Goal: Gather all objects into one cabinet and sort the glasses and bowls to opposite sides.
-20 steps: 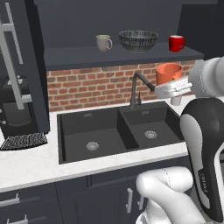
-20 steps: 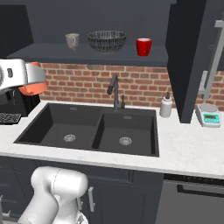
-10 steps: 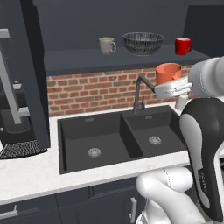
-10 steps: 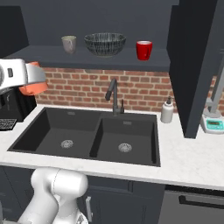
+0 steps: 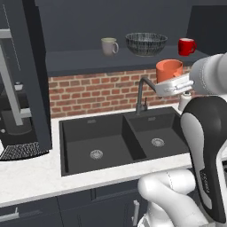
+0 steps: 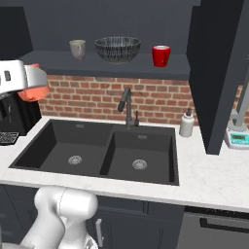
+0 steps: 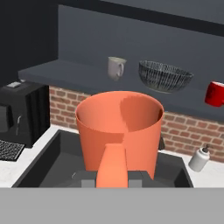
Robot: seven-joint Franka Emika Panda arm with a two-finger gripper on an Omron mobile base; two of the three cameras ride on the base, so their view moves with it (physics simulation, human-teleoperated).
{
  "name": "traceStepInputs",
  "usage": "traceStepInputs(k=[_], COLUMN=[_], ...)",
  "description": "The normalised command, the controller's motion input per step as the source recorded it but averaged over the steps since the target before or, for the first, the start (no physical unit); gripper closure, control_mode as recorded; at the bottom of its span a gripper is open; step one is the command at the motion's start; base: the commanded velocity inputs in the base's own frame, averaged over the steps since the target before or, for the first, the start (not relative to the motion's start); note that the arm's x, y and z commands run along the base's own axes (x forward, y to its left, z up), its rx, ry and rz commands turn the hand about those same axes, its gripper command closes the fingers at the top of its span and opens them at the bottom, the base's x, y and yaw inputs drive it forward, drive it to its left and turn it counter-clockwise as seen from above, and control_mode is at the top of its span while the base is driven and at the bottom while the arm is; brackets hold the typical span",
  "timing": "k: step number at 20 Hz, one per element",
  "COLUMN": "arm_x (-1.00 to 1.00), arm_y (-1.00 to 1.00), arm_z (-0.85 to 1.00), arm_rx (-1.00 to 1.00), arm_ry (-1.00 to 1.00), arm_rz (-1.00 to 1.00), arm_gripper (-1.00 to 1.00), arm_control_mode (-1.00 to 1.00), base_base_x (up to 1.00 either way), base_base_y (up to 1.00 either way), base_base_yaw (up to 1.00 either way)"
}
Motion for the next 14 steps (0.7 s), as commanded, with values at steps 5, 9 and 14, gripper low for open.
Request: traceStepInputs(k=[5, 9, 14], arm_x=[0.07, 0.5, 0.57], arm_y=[0.09, 0.0, 0.02], arm_z=[0.47, 0.02, -0.06], arm_rx=[0.0, 0.0, 0.0], arm_ry=[0.0, 0.0, -0.03], arm_rz=[0.02, 0.07, 0.09], arm_gripper=[1.0, 1.0, 1.0], arm_control_mode=[-1.0, -1.0, -1.0], base_base_x=[0.0, 0.0, 0.0], base_base_y=[0.0, 0.0, 0.0], base_base_yaw=[0.0, 0.0, 0.0])
